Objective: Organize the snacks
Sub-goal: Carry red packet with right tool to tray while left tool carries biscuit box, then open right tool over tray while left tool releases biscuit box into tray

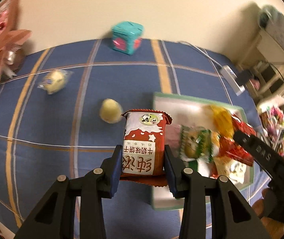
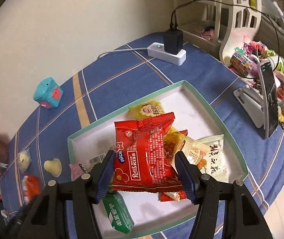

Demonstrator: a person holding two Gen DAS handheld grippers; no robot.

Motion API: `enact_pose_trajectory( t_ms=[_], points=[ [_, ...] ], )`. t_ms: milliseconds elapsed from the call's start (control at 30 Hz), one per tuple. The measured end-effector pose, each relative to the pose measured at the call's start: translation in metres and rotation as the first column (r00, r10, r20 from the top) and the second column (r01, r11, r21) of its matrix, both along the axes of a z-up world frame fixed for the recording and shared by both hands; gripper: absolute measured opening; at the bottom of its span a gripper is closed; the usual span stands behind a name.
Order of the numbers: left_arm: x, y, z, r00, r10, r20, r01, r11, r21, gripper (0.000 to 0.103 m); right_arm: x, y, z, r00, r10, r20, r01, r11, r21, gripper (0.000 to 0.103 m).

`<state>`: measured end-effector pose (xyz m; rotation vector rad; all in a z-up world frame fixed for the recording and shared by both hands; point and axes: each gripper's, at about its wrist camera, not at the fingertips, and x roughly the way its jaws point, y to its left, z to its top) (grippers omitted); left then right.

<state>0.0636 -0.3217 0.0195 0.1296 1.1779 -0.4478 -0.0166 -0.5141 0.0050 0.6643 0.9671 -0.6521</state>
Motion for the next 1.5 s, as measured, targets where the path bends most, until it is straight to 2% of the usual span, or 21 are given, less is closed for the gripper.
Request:
enact_pose_trajectory(
  t_ms=[167, 600, 933, 1033, 1100, 1200, 1367, 1500],
  points=[
    [-0.007, -0.022, -0.018, 0.998, -0.060, -0.036, 0.061, 0.998, 0.026, 0.041, 0.005, 0.001, -0.010, 1.000, 0.019, -0.010, -0.019, 1.000, 0.024, 0.064],
    [-0.019, -0.047, -0.056, 0.986, -0.121, -0.112, 0.131, 0.987, 0.091, 0.041, 0.009, -0.003, -0.028, 0.997, 0.031, -0.063, -0.027, 0.998, 0.064, 0.064],
    [-0.023, -0.050, -0.066, 0.978, -0.127, -0.165, 0.140, 0.988, 0.072, 0.041, 0.010, -0.003, -0.031, 0.996, 0.033, -0.080, -0.028, 0.997, 0.066, 0.066],
    [-0.023, -0.050, -0.068, 0.977, -0.124, -0.173, 0.138, 0.988, 0.072, 0.048, 0.010, -0.003, -0.031, 0.996, 0.034, -0.083, -0.028, 0.997, 0.066, 0.066],
    [-0.023, -0.049, -0.069, 0.976, -0.120, -0.184, 0.133, 0.989, 0.062, 0.057, 0.010, -0.002, -0.031, 0.996, 0.035, -0.088, -0.030, 0.997, 0.064, 0.066],
    [-0.022, -0.046, -0.068, 0.974, -0.118, -0.191, 0.129, 0.990, 0.050, 0.059, 0.010, -0.003, -0.031, 0.996, 0.035, -0.085, -0.029, 0.997, 0.071, 0.071],
    [-0.019, -0.040, -0.057, 0.977, -0.110, -0.183, 0.116, 0.993, 0.023, 0.060, 0.008, -0.002, -0.025, 0.997, 0.034, -0.069, -0.029, 0.997, 0.066, 0.071],
    [-0.012, -0.027, -0.044, 0.983, -0.076, -0.165, 0.077, 0.997, 0.000, 0.064, 0.008, 0.001, -0.014, 0.998, 0.041, -0.042, -0.039, 0.998, 0.045, 0.071]
  ],
)
